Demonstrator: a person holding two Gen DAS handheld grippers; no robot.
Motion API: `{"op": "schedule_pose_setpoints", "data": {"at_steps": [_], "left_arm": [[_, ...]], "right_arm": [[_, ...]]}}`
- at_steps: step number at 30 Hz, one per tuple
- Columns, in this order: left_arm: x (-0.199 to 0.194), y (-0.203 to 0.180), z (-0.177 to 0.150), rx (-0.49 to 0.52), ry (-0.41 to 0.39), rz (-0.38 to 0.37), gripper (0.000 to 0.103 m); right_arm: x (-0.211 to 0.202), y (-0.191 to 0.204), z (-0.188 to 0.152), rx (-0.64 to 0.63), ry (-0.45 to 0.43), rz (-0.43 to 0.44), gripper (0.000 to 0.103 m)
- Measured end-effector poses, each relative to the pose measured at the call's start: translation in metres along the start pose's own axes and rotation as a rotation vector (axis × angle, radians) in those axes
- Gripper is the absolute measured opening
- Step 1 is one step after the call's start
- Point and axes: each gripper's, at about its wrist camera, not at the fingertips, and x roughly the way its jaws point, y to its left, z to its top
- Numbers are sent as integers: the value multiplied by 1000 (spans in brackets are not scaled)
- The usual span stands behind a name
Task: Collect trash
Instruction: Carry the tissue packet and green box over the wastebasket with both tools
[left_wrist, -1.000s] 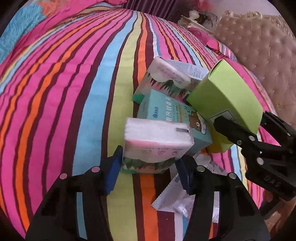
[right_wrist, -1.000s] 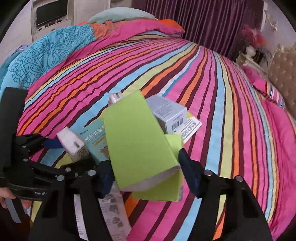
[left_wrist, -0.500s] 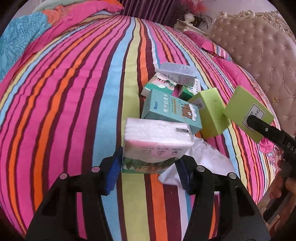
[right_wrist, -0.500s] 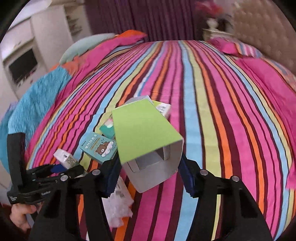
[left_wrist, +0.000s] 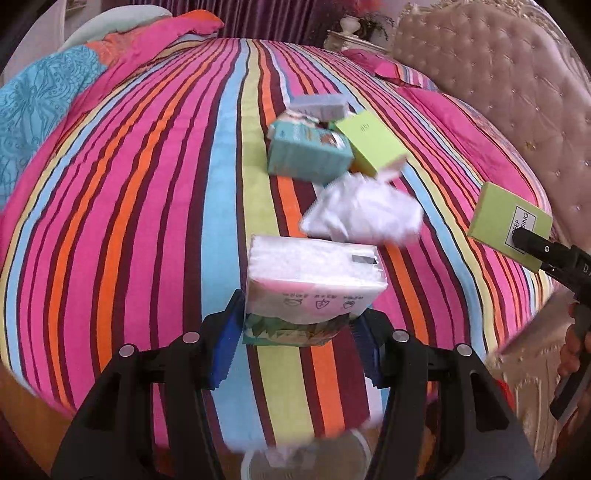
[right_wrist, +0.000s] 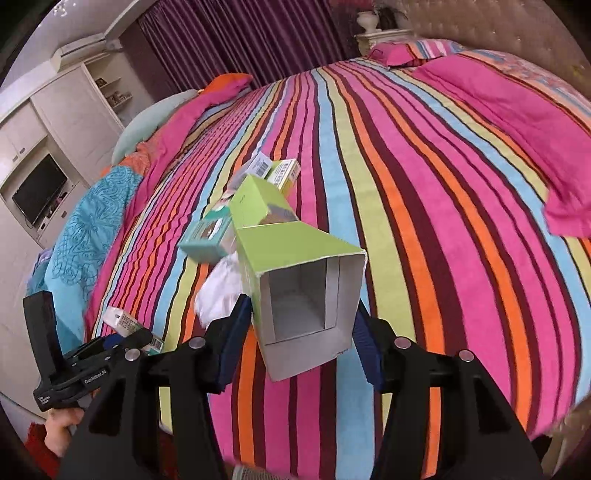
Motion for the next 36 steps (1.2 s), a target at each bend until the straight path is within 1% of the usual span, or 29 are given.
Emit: {"op": "schedule_pose_setpoints", "data": {"at_steps": [2, 5, 6, 8, 12, 13, 15, 17, 21, 22, 24, 25, 26, 27, 31, 36], "left_arm": [[-7, -2, -13, 0, 6, -5, 54], [-25, -6, -46, 25, 16, -16, 54], [-27, -6, -49, 26, 17, -17, 54], [-36, -5, -75, 21, 37, -30, 54], [-39, -6, -106, 34, 69, -27, 54], [-38, -7, -119, 40, 90, -24, 54], [-36, -8, -131, 39, 113, -34, 54], [-26, -12, -153, 52, 161, -34, 54], [-10, -12, -175, 29, 225, -49, 54], [-2, -14, -185, 28, 262, -53, 54], [5, -14, -193, 31, 293, -53, 54], [14, -14, -200, 29, 335, -59, 54], [20, -14, -204, 29, 359, -58, 54], [22, -14, -205, 29, 367, -57, 54], [44, -8, -217, 7, 460, -59, 54], [64, -4, -226, -18, 545, -50, 54]], "right_arm": [[-11, 0, -14, 2, 6, -5, 51], [-28, 4, -35, -1, 9, -8, 51], [-33, 7, -43, -5, 11, -12, 51], [-40, 14, -57, -18, 19, -21, 51], [-46, 32, -90, -45, 49, -59, 51], [-46, 36, -99, -52, 60, -64, 51], [-44, 41, -114, -60, 84, -72, 51], [-42, 42, -132, -56, 121, -79, 51], [-22, 42, -167, -42, 229, -90, 51], [-15, 41, -176, -32, 261, -85, 51], [-1, 38, -190, -8, 323, -72, 51], [6, 39, -194, -4, 351, -70, 51], [11, 38, -198, 1, 374, -68, 51], [20, 36, -201, 13, 407, -63, 51], [38, 32, -209, 45, 497, -64, 51], [61, 26, -213, 47, 585, -83, 51]]}}
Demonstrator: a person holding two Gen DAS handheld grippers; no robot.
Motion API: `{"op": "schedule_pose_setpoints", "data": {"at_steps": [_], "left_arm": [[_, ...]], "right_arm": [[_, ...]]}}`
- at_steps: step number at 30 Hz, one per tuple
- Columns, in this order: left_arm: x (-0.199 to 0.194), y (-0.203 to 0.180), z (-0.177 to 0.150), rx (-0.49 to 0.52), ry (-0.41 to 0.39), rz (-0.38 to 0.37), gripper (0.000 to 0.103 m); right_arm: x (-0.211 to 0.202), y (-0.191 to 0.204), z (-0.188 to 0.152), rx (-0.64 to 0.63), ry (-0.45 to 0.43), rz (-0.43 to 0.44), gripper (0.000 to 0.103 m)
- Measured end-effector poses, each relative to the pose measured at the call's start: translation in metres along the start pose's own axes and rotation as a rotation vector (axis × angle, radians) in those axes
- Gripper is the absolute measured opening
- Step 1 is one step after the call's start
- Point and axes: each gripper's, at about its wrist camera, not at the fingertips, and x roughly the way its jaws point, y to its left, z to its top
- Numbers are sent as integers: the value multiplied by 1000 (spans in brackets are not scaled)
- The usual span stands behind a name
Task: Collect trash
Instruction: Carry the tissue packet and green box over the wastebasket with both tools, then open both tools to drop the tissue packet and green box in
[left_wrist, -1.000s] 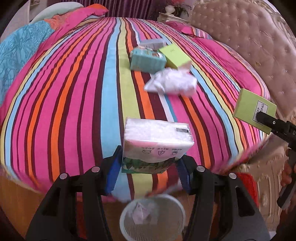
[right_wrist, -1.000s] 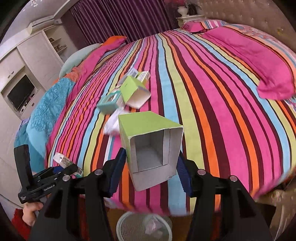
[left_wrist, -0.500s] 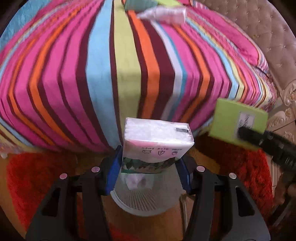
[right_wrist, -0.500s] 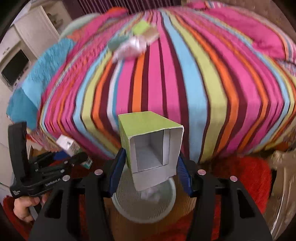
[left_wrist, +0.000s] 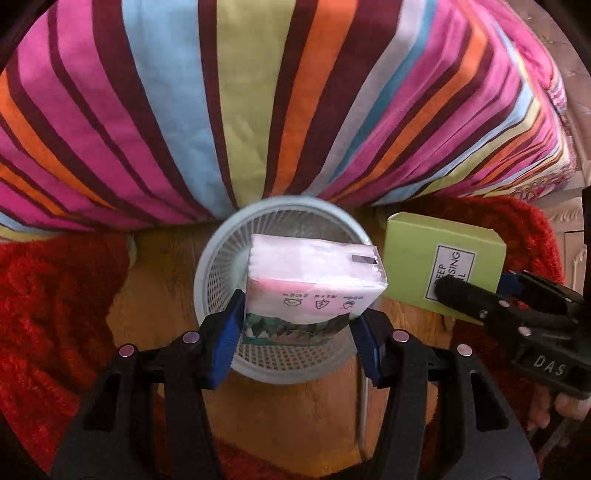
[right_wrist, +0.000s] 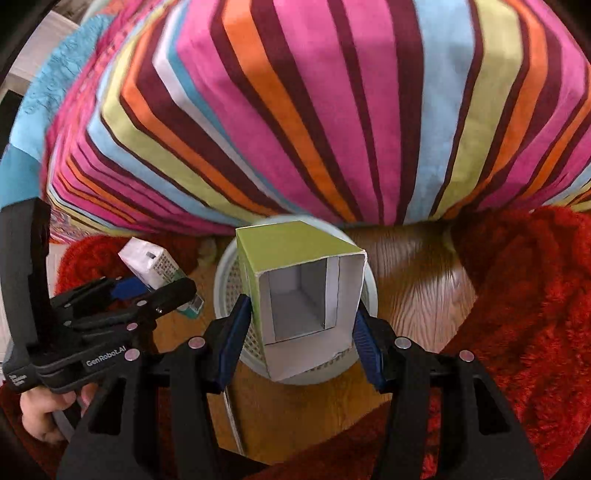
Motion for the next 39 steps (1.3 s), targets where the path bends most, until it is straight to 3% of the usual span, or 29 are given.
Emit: {"op": "schedule_pose_setpoints", "data": {"at_steps": [7, 18, 20, 22, 23, 25, 26, 27, 28, 39], "left_arm": [[25, 7, -1, -24, 110, 20, 54], [44, 7, 3, -44, 200, 36, 55], [49, 8, 3, -53, 222, 38, 64], [53, 11, 3, -67, 240, 50, 64], [55, 14, 2, -79, 249, 48, 68], [55, 18, 3, -100, 249, 52, 83], [55, 20, 3, -105, 247, 66, 84], [54, 22, 3, -115, 243, 82, 84], [52, 25, 4, -135, 233, 41, 85], [47, 25, 4, -137, 220, 54, 85]], "right_arm": [[35, -3, 13, 9, 143, -30, 52], [66, -3, -1, 30, 238, -49, 52], [73, -3, -1, 34, 253, -43, 52], [80, -3, -2, 43, 272, -31, 53], [83, -4, -2, 50, 281, -27, 53], [87, -6, -3, 65, 300, -36, 55], [87, -8, -3, 73, 306, -43, 57], [86, -9, -3, 86, 306, -47, 57], [85, -11, -3, 99, 305, -50, 58], [85, -15, -7, 120, 313, -47, 59]]}}
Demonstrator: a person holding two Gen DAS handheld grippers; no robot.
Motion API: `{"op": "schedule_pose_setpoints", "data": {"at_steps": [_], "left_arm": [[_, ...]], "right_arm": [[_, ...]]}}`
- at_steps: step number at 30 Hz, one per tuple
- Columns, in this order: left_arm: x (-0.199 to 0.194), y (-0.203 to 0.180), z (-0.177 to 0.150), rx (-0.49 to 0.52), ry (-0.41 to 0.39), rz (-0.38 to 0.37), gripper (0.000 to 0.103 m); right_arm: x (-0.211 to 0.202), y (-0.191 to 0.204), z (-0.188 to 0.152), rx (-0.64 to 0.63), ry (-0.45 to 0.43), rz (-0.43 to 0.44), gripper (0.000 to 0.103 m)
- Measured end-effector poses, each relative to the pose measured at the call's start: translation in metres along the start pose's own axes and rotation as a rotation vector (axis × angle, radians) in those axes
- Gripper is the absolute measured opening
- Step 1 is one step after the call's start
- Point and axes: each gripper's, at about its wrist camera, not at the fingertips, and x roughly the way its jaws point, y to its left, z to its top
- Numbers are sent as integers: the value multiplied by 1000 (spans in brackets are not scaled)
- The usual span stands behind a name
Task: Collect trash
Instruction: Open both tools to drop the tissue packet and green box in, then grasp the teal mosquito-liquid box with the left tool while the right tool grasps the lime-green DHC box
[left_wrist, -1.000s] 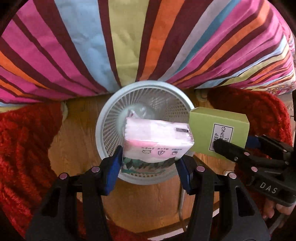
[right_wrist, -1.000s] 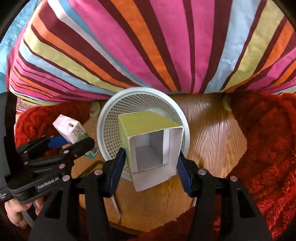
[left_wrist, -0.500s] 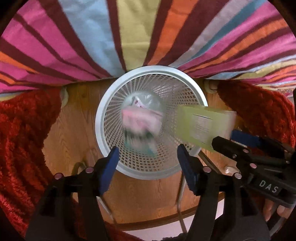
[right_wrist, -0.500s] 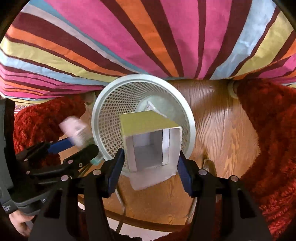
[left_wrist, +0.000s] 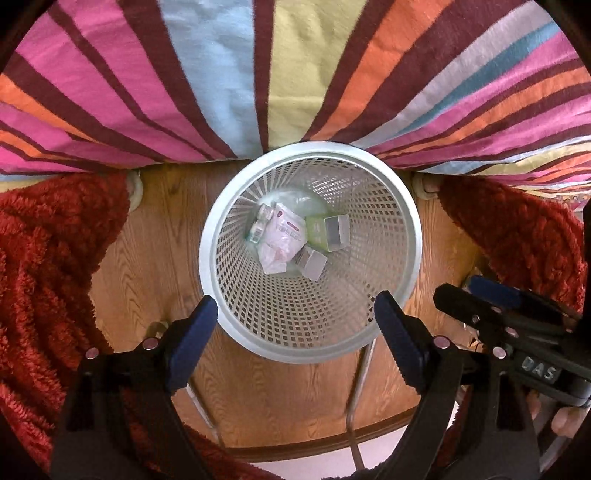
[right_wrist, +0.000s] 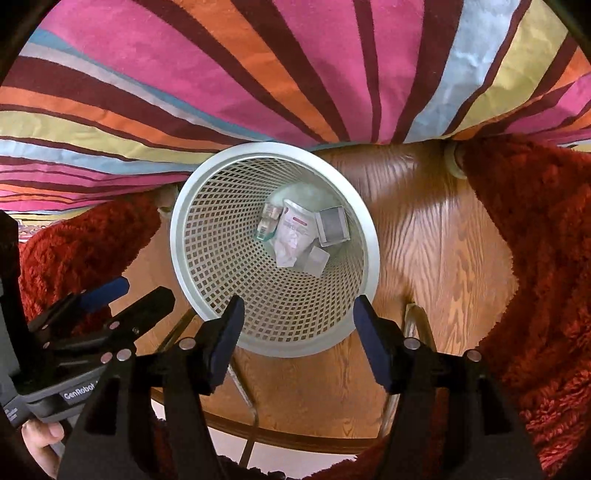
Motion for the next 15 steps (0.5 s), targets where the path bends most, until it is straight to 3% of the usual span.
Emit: {"op": "schedule_pose_setpoints", "data": {"at_steps": [3, 6, 9, 15], "left_arm": [[-4, 4, 0, -20, -11, -10, 85], [-13, 4, -3, -26, -39, -19, 85], [-33, 3, -6, -15, -117, -16, 85], [-88, 0, -10, 12, -353, 5, 89]], "right_arm": [[-6, -3, -1, 14, -24, 2, 84], [-20, -3, -5, 12, -82, 13, 84], [-40, -2, -12, -5, -165, 35, 84], [-100, 1, -23, -89, -394, 50, 89]]}}
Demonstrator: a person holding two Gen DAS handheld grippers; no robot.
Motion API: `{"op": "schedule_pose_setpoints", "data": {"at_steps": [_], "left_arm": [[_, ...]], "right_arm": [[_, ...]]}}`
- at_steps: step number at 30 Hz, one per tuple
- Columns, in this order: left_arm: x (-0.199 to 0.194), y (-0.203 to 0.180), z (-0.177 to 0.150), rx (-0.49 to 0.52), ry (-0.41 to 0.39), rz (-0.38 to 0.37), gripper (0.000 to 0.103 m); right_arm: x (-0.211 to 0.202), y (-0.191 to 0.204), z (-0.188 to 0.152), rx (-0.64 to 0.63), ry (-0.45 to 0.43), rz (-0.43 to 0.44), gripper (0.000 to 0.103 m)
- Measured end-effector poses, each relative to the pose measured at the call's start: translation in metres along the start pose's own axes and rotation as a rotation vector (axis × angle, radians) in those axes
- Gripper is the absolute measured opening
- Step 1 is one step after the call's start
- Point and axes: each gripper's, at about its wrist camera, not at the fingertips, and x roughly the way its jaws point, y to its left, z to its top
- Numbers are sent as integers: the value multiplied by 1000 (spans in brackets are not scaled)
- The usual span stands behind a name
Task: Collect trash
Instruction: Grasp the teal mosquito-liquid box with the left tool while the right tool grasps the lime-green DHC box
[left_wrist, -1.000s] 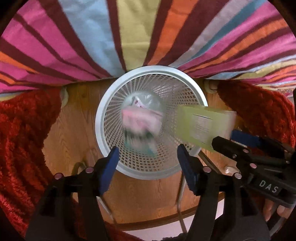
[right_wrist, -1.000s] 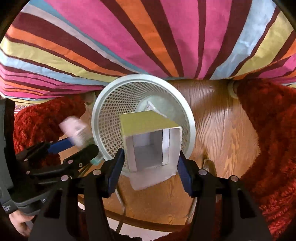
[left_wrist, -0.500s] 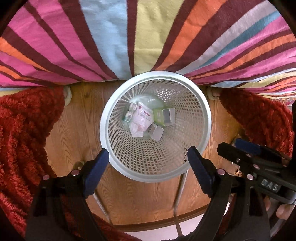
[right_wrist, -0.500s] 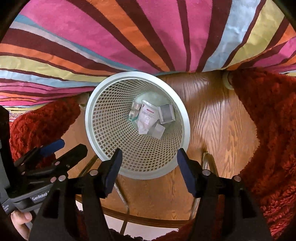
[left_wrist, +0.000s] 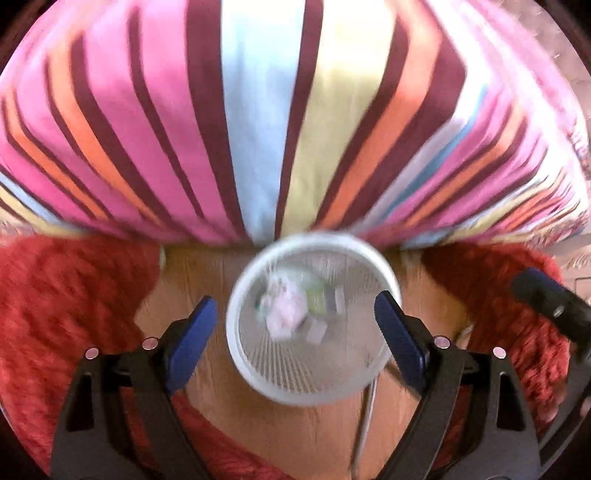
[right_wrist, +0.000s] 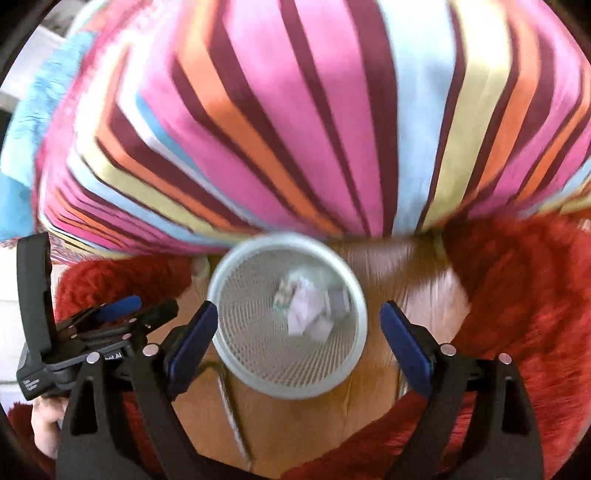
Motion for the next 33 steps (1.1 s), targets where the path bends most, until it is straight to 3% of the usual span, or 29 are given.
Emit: {"op": "schedule_pose_setpoints", "data": {"at_steps": [4, 9, 13, 17, 30, 33], "left_arm": [[-34, -5, 19, 17, -132, -3, 92], [-66, -6, 53, 3, -225, -17, 92], [-92, -11, 88, 10, -336, -28, 93], [-108, -22, 124, 48, -411, -19, 96], [-107, -46, 227, 85, -462, -1, 96], [-95, -50, 253, 85, -444, 5, 96]], "right_arm": [[-46, 6, 17, -51, -214, -12, 92], [-95, 19, 40, -142, -494, -75, 95], [-114, 26, 65, -209, -630, -136, 95], [-120, 24, 96, -220, -671, -121, 95], [-113, 41, 174, -312, -680, -132, 95], [-104, 45, 192, -351, -658, -141, 95]]}}
